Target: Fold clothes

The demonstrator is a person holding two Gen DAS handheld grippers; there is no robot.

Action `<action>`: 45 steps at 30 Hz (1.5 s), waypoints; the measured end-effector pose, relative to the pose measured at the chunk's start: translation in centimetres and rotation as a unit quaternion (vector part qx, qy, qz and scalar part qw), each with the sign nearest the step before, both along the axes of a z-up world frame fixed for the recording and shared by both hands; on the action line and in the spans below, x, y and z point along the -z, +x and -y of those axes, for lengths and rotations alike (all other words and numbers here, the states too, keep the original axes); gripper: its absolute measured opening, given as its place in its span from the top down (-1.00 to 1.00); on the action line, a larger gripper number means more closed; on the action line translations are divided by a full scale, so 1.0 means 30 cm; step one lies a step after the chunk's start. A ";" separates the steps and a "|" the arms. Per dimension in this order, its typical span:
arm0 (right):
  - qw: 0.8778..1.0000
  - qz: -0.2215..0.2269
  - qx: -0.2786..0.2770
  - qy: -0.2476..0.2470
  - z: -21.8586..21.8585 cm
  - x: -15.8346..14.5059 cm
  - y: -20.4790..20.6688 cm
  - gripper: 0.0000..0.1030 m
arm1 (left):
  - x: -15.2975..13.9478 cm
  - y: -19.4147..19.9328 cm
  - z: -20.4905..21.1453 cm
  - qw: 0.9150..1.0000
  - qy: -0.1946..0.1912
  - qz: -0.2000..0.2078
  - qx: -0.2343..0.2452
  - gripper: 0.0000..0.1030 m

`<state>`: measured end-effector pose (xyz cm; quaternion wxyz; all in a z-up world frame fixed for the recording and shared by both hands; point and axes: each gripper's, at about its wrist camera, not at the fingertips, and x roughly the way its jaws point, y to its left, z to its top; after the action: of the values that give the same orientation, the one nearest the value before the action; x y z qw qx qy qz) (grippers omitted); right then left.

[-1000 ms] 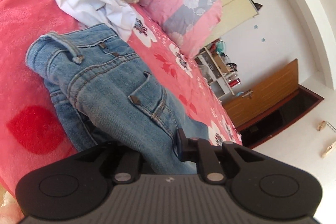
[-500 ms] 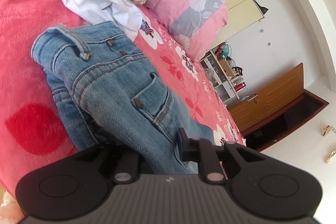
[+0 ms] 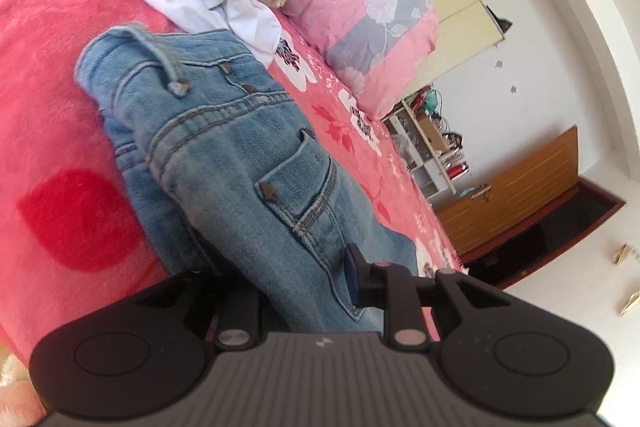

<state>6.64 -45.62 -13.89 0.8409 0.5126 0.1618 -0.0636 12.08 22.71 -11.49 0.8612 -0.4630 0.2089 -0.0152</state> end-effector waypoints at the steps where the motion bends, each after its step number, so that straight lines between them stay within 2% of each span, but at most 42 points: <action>1: 1.000 -0.008 0.006 -0.007 -0.010 -0.002 0.006 0.76 | 0.004 -0.013 -0.012 1.000 -0.008 0.004 -0.013 0.33; 2: 1.000 -0.015 0.013 -0.012 -0.018 -0.004 0.010 0.81 | 0.008 -0.029 -0.027 0.999 -0.019 0.011 -0.031 0.24; 4: 0.999 -0.022 0.025 -0.010 -0.019 -0.005 0.013 0.83 | 0.014 -0.054 -0.066 0.997 -0.039 0.022 -0.065 0.21; 11: 0.998 -0.049 0.040 -0.028 -0.049 -0.010 0.020 0.90 | 0.018 -0.060 -0.168 0.992 -0.042 0.040 -0.116 0.27; 14: 0.997 -0.049 0.055 -0.026 -0.047 -0.013 0.021 0.94 | 0.026 -0.062 -0.231 0.989 -0.061 0.046 -0.131 0.28; 15: 0.997 -0.048 0.058 -0.028 -0.045 -0.018 0.023 0.94 | 0.029 -0.058 -0.252 0.989 -0.062 0.042 -0.130 0.29; 17: 0.997 -0.045 0.058 -0.036 -0.040 -0.033 0.033 0.95 | 0.030 -0.042 -0.287 0.990 -0.066 0.038 -0.115 0.72; 19: 0.997 -0.038 0.057 -0.045 -0.033 -0.061 0.041 0.96 | 0.011 -0.023 -0.307 0.993 -0.066 0.038 -0.094 0.77; 25: 0.996 0.009 0.066 -0.053 -0.001 -0.181 0.012 0.96 | -0.088 -0.019 -0.302 0.992 -0.075 0.086 -0.045 0.78; 28: 0.995 0.010 0.071 -0.072 0.009 -0.197 -0.014 0.96 | -0.053 -0.008 -0.298 0.996 -0.043 0.066 -0.048 0.78; 32: 0.995 -0.011 0.080 -0.058 0.042 -0.151 -0.024 0.96 | 0.047 0.001 -0.331 0.997 -0.057 0.023 -0.054 0.78; 34: 0.995 -0.008 0.080 -0.053 0.049 -0.162 -0.013 0.97 | 0.047 -0.017 -0.343 0.995 -0.075 0.036 -0.052 0.78; 37: 0.995 0.010 0.079 -0.056 0.060 -0.207 -0.005 0.97 | 0.006 -0.038 -0.330 0.996 -0.056 0.059 -0.044 0.78; 40: 0.994 0.011 0.079 -0.068 0.074 -0.226 -0.002 0.97 | 0.032 -0.040 -0.321 0.998 -0.029 0.035 -0.041 0.78; 43: 0.994 -0.016 0.079 -0.078 0.077 -0.181 -0.002 0.97 | 0.094 -0.045 -0.335 0.999 -0.033 0.016 -0.040 0.79; 45: 0.994 -0.029 0.083 -0.069 0.081 -0.144 -0.007 0.97 | 0.067 -0.053 -0.333 0.999 -0.022 0.022 -0.037 0.79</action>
<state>6.43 -48.06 -9.57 0.8611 0.4628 0.1384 -0.1586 10.50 32.69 -13.49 0.8551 -0.4888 0.1727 0.0022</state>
